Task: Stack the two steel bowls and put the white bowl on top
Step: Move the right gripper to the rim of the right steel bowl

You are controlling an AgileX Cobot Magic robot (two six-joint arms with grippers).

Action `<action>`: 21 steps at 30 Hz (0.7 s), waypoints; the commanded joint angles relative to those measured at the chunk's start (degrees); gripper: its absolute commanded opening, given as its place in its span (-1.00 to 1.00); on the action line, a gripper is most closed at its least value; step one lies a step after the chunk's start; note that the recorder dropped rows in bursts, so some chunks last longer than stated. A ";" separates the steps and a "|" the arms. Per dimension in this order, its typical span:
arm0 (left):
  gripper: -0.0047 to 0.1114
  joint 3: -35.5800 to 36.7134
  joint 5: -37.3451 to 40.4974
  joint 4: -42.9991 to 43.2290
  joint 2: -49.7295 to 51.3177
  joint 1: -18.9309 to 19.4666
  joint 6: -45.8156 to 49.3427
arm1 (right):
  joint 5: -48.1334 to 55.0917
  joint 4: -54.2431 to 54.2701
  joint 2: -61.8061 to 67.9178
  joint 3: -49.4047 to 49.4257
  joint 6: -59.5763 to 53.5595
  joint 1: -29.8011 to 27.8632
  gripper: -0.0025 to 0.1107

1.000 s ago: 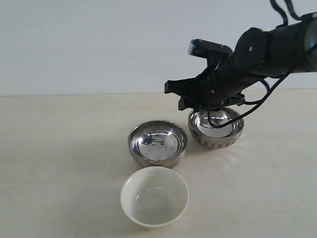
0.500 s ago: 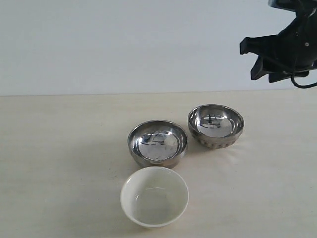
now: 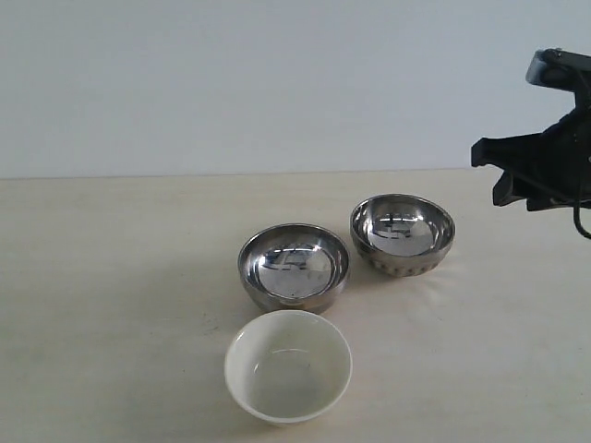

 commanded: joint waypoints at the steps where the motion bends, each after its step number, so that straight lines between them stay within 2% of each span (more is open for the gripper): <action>1: -0.85 0.22 -0.10 -0.48 -0.42 0.19 -0.53 | -1.08 2.10 -0.51 0.24 0.00 -0.47 -0.34; 13: -0.85 0.22 -0.10 -0.48 -0.42 0.19 -0.53 | -6.31 2.21 7.05 0.24 2.44 -0.47 -0.34; 21: -0.85 0.22 -0.10 -0.48 -0.42 0.19 -0.53 | -14.04 7.20 13.11 0.24 2.44 -0.33 -0.34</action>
